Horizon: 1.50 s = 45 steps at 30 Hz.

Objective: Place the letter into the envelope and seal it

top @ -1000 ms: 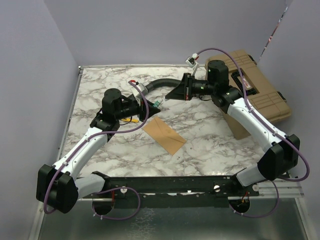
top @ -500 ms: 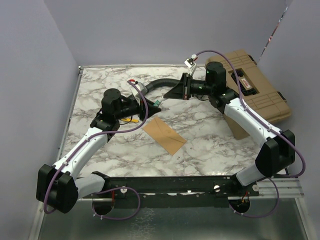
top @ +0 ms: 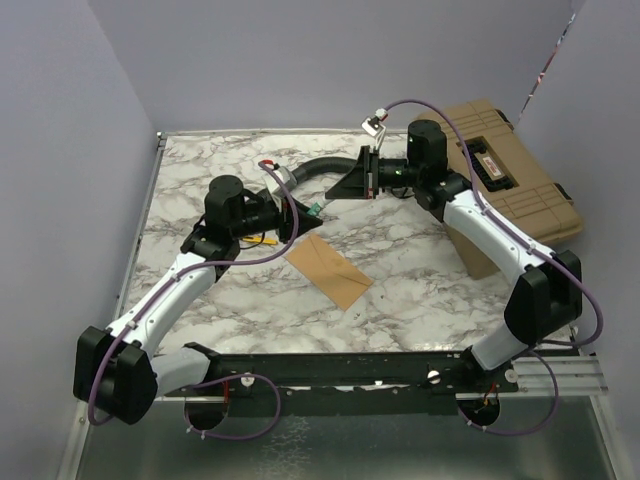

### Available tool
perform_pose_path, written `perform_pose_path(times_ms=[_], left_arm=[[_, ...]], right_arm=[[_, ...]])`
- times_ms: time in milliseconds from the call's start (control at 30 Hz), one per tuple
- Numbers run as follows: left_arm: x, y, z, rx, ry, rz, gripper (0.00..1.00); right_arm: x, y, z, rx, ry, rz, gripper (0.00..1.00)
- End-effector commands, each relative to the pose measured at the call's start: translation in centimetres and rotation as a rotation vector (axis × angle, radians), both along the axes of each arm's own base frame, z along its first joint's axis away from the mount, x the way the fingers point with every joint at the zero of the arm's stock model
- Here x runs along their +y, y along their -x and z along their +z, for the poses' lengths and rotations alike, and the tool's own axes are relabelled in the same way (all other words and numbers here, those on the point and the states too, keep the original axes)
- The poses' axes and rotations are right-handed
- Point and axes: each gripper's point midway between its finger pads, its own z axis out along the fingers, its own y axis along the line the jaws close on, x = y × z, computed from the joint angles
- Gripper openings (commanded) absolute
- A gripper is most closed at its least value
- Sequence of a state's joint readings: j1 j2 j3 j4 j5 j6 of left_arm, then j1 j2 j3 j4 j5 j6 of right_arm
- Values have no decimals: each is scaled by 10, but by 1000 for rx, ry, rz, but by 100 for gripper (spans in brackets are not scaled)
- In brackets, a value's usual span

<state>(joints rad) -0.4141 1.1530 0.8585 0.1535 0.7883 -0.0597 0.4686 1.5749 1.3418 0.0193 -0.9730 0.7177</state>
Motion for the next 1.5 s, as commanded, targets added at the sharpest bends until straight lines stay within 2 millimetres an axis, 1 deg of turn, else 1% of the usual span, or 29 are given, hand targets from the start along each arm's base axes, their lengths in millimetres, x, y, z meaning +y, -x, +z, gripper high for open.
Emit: perform_pose_path(times_ms=[0, 200, 400, 633, 833, 1000, 1167, 1267, 1333, 1467], left_arm=[[-5, 9, 1, -31, -31, -84, 0], [-5, 9, 4, -64, -54, -104, 0], [-7, 8, 8, -81, -56, -120, 0], [-9, -1, 10, -100, -89, -124, 0], [-9, -6, 10, -111, -96, -113, 0], [-10, -6, 16, -143, -96, -124, 0], [-13, -2, 26, -190, -89, -158, 0], [-16, -4, 24, -190, -91, -169, 0], [-19, -6, 26, -189, -83, -174, 0], [-24, -6, 41, -233, -33, -173, 0]], right_arm=[[0, 13, -5, 20, 42, 101, 0], [-3, 19, -14, 60, 105, 156, 0], [-3, 18, -21, 79, 166, 160, 0], [4, 22, -42, 127, 267, 137, 0], [9, 28, -52, 156, 288, 123, 0], [16, 37, -64, 221, 297, 122, 0], [26, 48, -65, 271, 262, 119, 0], [29, 51, -67, 296, 244, 130, 0], [32, 53, -66, 301, 217, 141, 0], [38, 60, -64, 311, 192, 184, 0]])
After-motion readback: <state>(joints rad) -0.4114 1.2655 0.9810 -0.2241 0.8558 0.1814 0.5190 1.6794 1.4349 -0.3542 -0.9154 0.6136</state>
